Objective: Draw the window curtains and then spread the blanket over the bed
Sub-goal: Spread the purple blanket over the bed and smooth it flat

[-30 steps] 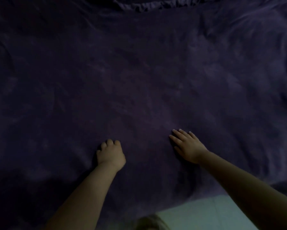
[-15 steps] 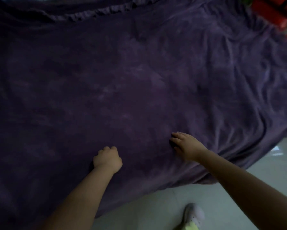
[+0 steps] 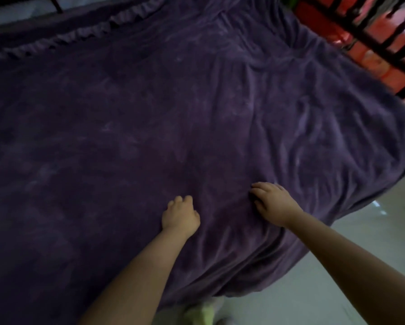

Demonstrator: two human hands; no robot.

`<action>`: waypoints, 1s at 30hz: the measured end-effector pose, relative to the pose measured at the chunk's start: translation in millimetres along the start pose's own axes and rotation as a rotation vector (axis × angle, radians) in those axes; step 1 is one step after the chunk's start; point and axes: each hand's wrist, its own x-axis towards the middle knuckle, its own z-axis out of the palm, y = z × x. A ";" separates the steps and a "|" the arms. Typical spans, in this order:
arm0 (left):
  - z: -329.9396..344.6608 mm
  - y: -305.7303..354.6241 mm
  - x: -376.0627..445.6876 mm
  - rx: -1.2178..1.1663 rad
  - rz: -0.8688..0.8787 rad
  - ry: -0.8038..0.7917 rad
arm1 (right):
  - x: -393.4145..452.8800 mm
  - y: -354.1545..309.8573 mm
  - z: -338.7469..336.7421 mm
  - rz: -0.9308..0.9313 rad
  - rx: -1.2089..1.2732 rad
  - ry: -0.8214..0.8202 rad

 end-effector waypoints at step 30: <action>18.7 376.7 191.6 -0.044 0.035 0.215 | 96.5 453.1 -125.0 0.858 0.237 0.098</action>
